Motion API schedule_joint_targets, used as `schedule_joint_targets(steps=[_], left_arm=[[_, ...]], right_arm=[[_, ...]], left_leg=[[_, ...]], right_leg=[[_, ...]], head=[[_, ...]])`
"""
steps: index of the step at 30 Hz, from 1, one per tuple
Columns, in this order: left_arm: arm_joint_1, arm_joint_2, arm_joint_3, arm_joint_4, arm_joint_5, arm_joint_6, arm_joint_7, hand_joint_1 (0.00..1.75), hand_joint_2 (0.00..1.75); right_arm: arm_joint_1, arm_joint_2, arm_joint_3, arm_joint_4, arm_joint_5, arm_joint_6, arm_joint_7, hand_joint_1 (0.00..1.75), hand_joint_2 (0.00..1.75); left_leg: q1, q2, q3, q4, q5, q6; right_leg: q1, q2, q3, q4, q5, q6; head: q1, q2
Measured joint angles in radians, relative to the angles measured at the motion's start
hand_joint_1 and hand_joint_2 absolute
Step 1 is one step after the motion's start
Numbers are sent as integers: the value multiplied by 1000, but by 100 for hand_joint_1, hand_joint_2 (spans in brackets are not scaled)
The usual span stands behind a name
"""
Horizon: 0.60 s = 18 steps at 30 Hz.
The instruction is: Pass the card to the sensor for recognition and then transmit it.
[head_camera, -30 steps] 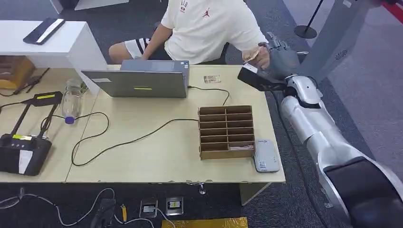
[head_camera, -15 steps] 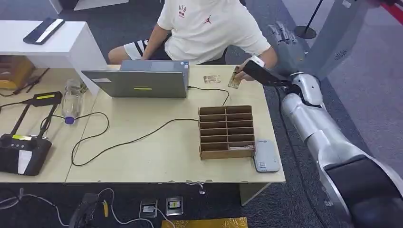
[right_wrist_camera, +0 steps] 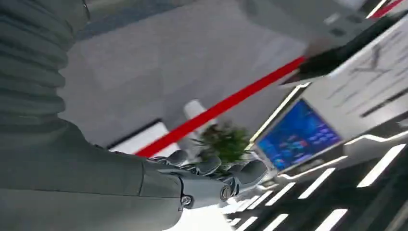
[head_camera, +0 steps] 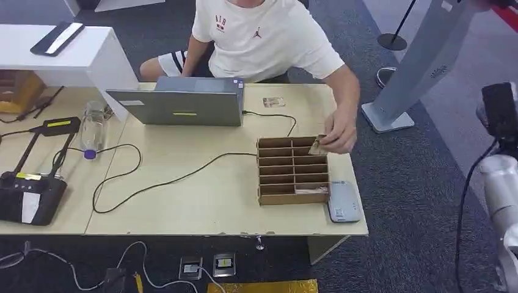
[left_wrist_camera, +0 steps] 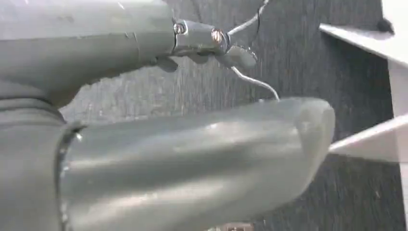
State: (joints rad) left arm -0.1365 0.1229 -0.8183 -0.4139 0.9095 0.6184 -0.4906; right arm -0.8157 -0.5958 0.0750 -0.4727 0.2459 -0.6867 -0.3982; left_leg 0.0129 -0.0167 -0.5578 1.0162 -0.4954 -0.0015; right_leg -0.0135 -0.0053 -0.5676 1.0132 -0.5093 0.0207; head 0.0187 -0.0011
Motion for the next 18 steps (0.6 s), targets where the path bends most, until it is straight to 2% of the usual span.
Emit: schedule_joint_targets(steps=[2, 6, 9, 11, 18], left_arm=[[0, -6, 11, 2, -2, -1, 22, 0, 0], [4, -33, 59, 9, 2, 0, 20, 0, 0], [3, -55, 78, 14, -1, 0, 20, 0, 0], [4, -69, 89, 15, -1, 0, 21, 0, 0], [3, -80, 119, 18, -6, 0, 36, 0, 0]], right_arm=[[81, -27, -81, 13, -89, 5, 2, 0, 175], [236, -50, -242, 60, -161, 30, 65, 0, 175], [335, -49, -313, 84, -181, 52, 115, 0, 175], [382, -44, -355, 100, -186, 59, 126, 0, 175], [433, -36, -449, 137, -170, 63, 170, 0, 175]], left_leg=[[1, 1, 1, 0, -1, 1], [1, 1, 1, -1, -1, 1], [1, 1, 1, -2, -1, 0], [1, 1, 1, -2, -1, 0], [1, 4, 2, -2, 0, 0]], right_leg=[[1, 0, 1, 0, 0, 0], [1, 0, -1, 0, 0, 0], [2, 0, 0, 0, -1, 0], [2, 1, -1, 0, -1, 0], [1, 5, 0, 1, -1, 0]], head=[[0, 0], [0, 0], [-1, 0], [-1, 0], [-2, 0]])
